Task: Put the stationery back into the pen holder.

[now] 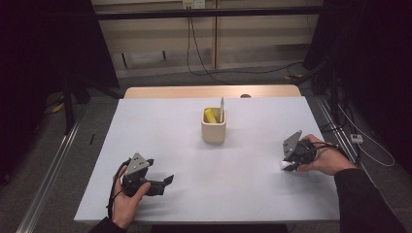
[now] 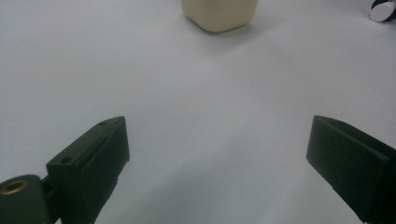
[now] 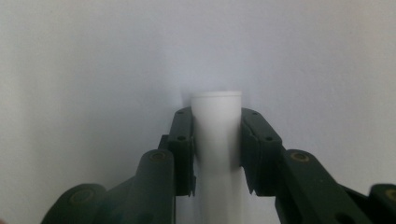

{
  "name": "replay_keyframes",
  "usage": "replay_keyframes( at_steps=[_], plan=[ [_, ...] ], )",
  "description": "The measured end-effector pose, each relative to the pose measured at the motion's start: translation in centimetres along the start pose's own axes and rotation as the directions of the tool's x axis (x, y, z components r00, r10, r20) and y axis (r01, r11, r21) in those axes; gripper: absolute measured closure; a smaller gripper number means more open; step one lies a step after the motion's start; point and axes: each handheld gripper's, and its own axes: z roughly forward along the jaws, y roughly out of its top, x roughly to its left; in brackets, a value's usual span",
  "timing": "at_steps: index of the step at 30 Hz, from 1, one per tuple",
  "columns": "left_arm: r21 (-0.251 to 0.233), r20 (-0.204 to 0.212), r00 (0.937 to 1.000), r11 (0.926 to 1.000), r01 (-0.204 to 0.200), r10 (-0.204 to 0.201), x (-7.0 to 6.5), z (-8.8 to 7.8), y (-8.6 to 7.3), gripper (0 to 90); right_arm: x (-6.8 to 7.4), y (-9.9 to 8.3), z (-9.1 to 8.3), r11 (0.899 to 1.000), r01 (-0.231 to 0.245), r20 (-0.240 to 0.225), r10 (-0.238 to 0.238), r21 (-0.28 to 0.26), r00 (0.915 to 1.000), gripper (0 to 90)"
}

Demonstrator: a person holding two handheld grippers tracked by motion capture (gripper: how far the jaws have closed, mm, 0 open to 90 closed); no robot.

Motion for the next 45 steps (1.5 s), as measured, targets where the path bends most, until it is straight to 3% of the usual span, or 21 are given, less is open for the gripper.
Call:
replay_keyframes(
  at_steps=[3,6,9,12,17,20,23,27,32,36,38,39,45],
  plan=[
    [0.001,-0.001,1.0000,1.0000,0.001,-0.001,0.0,0.0,0.0,5.9,0.0,-0.1,-0.2,0.999,-0.027,0.016,0.027,-0.020,0.9995,68.0],
    [0.003,0.004,1.0000,1.0000,-0.003,0.003,0.1,0.0,0.0,5.9,0.0,-0.3,-0.5,0.994,-0.078,0.030,0.081,-0.078,0.9963,68.1],
    [-0.003,0.002,1.0000,1.0000,-0.007,0.007,0.1,-0.1,0.0,5.9,0.0,-0.4,-0.8,0.983,-0.117,0.048,0.125,-0.139,0.9910,68.1],
    [-0.006,0.004,1.0000,1.0000,0.002,-0.002,0.0,-0.1,0.0,5.9,0.0,-0.4,-1.0,0.966,-0.175,0.066,0.190,-0.191,0.9795,68.1],
    [-0.006,0.001,1.0000,1.0000,0.002,-0.002,0.0,-0.1,0.0,5.9,0.3,0.1,-1.0,0.941,-0.230,0.079,0.257,-0.249,0.9632,68.1],
    [-0.007,0.000,1.0000,1.0000,0.005,-0.005,0.0,-0.1,0.0,5.9,0.7,0.6,-1.0,0.915,-0.271,0.089,0.310,-0.298,0.9467,68.1],
    [-0.012,0.000,1.0000,0.9999,0.008,-0.008,0.0,-0.2,0.0,5.9,1.0,1.0,-1.2,0.876,-0.311,0.092,0.367,-0.368,0.9255,68.1],
    [-0.008,-0.007,1.0000,1.0000,0.001,-0.001,0.0,-0.3,0.0,5.9,1.3,1.8,-1.1,0.831,-0.340,0.093,0.419,-0.440,0.9033,68.2],
    [-0.008,-0.004,1.0000,1.0000,0.004,-0.004,0.1,-0.3,0.0,5.9,1.6,2.9,-0.2,0.809,-0.335,0.099,0.431,-0.483,0.8969,68.1],
    [-0.010,-0.006,1.0000,0.9999,0.007,-0.007,0.1,-0.4,0.0,5.9,1.7,3.6,-0.2,0.785,-0.332,0.113,0.450,-0.522,0.8858,68.1],
    [-0.012,-0.007,1.0000,0.9999,-0.002,0.002,0.2,-0.4,0.0,5.9,1.7,3.8,-0.2,0.762,-0.337,0.121,0.474,-0.553,0.8721,68.1],
    [-0.016,-0.005,0.9999,0.9998,0.014,-0.014,0.1,-0.4,0.0,5.9,1.7,3.9,-0.2,0.754,-0.341,0.117,0.481,-0.561,0.8691,68.1],
    [-0.025,-0.003,0.9999,0.9996,0.013,-0.013,0.2,-0.6,-0.1,5.9,2.0,4.6,0.6,0.718,-0.349,0.114,0.510,-0.603,0.8526,68.1]
  ],
)
